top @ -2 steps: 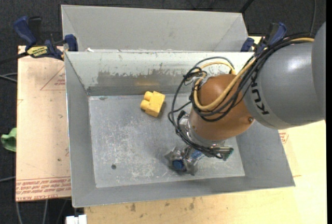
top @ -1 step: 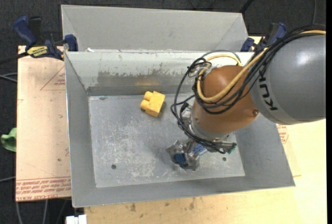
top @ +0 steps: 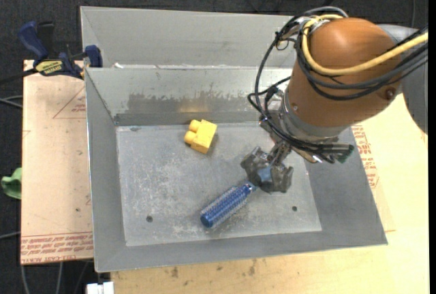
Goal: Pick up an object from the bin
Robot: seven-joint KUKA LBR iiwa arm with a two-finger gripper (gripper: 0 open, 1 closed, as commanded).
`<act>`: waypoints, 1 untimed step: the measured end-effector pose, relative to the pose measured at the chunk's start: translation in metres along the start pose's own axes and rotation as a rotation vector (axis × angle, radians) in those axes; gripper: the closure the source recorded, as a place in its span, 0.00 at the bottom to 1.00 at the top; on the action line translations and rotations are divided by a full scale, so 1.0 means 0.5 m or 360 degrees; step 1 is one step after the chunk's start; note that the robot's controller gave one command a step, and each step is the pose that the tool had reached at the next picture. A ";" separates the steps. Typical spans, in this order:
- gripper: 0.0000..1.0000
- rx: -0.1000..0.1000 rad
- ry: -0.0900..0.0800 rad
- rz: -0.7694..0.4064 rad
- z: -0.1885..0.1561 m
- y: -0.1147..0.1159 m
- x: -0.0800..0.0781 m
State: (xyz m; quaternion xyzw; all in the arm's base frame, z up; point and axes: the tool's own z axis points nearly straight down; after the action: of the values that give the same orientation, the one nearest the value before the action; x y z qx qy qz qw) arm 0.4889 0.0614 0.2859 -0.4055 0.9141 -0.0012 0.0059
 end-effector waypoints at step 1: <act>1.00 -0.0012 0.0024 0.0763 0.214 0.020 -0.002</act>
Offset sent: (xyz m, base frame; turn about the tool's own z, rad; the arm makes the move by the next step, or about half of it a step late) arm -0.0045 0.0071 -0.1052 0.4799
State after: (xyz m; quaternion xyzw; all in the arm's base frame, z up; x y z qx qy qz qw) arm 0.4836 0.0691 0.1787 -0.1770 0.9842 0.0006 -0.0022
